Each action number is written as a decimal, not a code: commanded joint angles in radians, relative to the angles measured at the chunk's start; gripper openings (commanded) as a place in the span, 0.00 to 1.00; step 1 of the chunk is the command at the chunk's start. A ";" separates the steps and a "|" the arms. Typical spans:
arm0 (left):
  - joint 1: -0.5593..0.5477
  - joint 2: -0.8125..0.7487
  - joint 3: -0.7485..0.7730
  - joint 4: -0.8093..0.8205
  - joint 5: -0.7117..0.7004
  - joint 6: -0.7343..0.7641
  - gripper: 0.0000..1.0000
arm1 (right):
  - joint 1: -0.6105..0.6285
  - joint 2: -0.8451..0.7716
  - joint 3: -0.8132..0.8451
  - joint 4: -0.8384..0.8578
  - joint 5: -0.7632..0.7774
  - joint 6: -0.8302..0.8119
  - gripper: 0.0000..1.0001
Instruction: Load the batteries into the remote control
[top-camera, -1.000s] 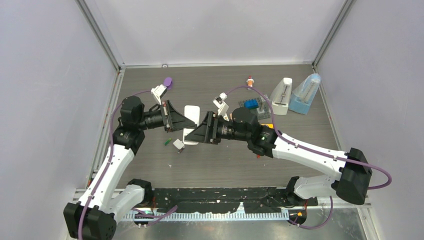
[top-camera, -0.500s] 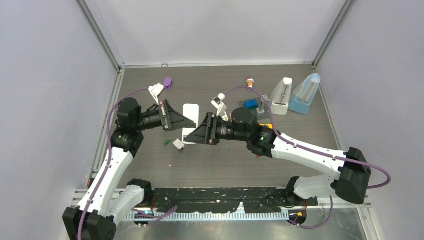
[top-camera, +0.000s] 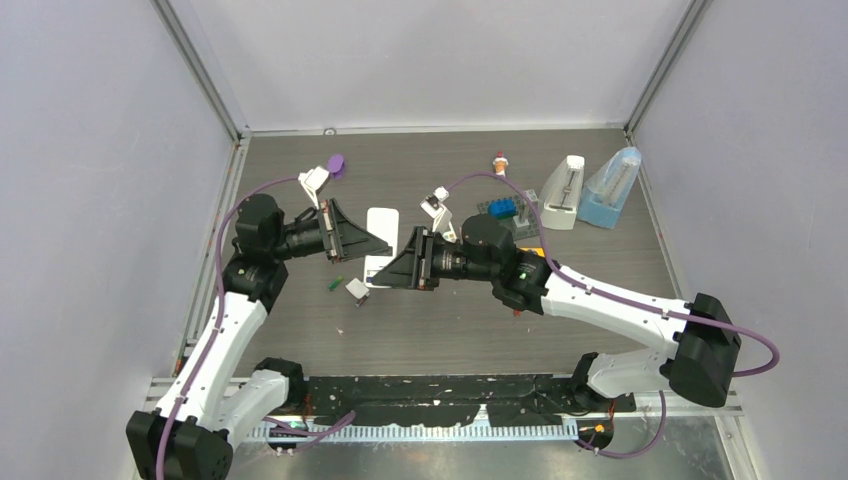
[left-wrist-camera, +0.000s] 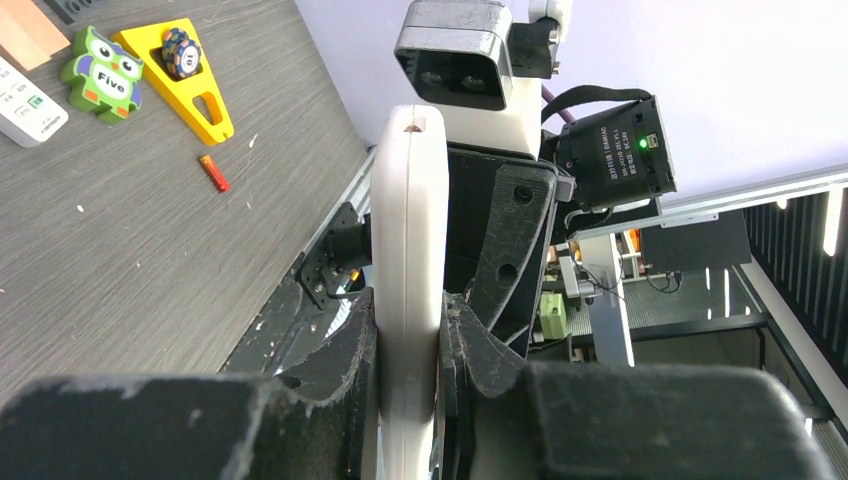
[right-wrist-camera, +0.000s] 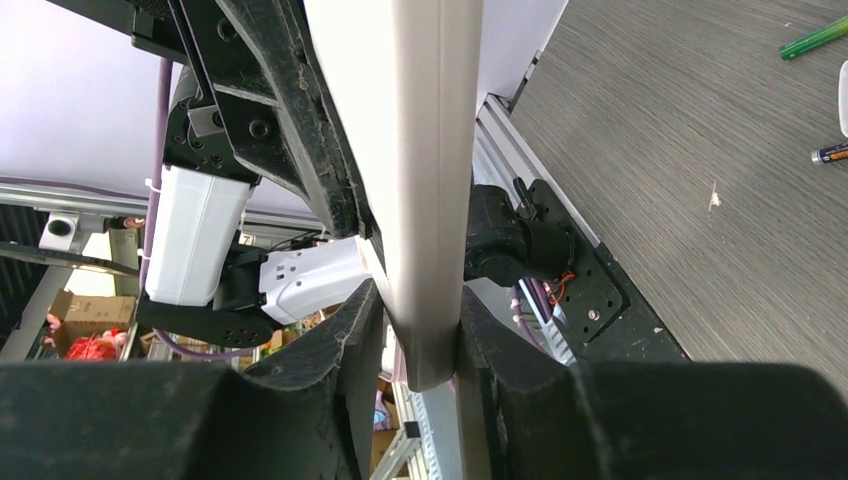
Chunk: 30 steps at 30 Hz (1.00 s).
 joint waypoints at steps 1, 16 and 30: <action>-0.004 -0.010 0.024 0.033 0.014 -0.019 0.00 | -0.009 0.003 -0.001 0.021 0.022 -0.004 0.29; 0.020 -0.033 0.016 0.029 -0.037 0.117 0.00 | -0.035 -0.155 -0.066 -0.023 0.135 -0.063 0.91; 0.102 -0.266 0.110 -0.508 -0.651 0.392 0.00 | -0.039 -0.089 0.008 -0.234 0.228 -0.299 0.77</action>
